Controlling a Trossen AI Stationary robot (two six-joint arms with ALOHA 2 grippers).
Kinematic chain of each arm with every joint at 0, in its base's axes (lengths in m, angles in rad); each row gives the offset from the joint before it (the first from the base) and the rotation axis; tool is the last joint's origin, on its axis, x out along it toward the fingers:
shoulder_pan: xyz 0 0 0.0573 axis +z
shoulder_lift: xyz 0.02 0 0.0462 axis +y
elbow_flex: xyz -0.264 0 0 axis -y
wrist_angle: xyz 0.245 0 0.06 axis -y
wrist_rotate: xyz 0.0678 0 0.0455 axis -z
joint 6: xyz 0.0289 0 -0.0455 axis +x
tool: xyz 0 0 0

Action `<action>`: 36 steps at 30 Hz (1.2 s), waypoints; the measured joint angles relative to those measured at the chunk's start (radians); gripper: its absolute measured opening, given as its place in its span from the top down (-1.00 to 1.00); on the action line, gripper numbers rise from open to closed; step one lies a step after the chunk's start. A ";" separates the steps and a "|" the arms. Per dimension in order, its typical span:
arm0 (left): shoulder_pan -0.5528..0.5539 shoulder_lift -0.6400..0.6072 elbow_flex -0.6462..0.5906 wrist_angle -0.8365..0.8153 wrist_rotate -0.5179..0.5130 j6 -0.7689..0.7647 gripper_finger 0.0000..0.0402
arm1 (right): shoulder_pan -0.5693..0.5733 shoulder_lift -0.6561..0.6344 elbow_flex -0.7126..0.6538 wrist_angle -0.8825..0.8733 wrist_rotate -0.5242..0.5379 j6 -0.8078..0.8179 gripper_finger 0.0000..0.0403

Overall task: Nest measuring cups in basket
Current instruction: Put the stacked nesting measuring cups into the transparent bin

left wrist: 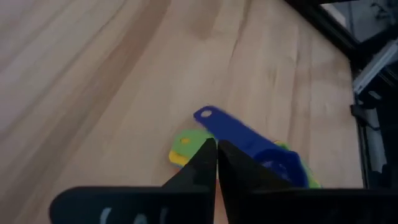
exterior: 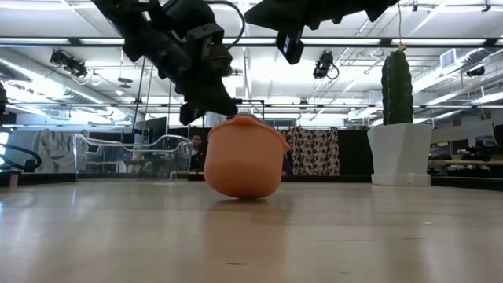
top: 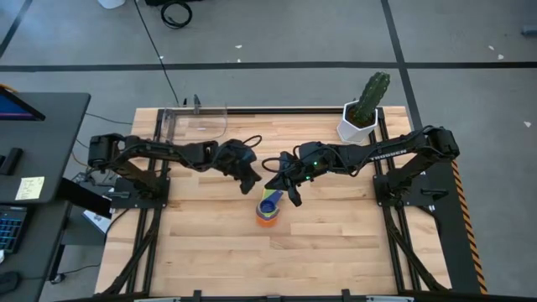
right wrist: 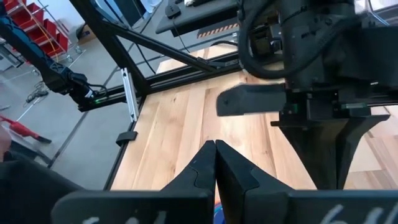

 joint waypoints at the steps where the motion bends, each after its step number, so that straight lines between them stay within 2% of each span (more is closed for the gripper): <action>1: 0.003 0.000 0.000 -0.013 0.006 -0.002 0.89 | 0.000 0.000 0.000 0.002 0.000 0.000 0.92; 4: 0.004 0.000 0.000 -0.014 0.082 -0.004 0.88 | 0.000 0.000 0.000 0.004 0.000 0.000 0.92; 9: 0.002 0.000 0.000 -0.015 0.306 -0.050 0.87 | 0.000 0.000 0.000 0.009 0.000 0.000 0.92; 13: 0.003 0.000 0.000 -0.016 0.371 -0.161 0.87 | 0.000 0.000 0.000 0.009 0.000 0.000 0.92; 25: -0.003 -0.026 0.000 -0.014 0.390 -0.209 0.95 | 0.000 0.000 0.000 0.015 0.002 0.000 0.92; 29: -0.004 -0.026 0.000 -0.016 0.389 -0.206 0.96 | 0.000 0.000 0.000 0.035 0.051 0.003 0.92; 36: 0.002 -0.026 0.000 -0.020 0.357 -0.205 0.97 | 0.002 0.000 0.000 0.054 0.048 0.044 0.92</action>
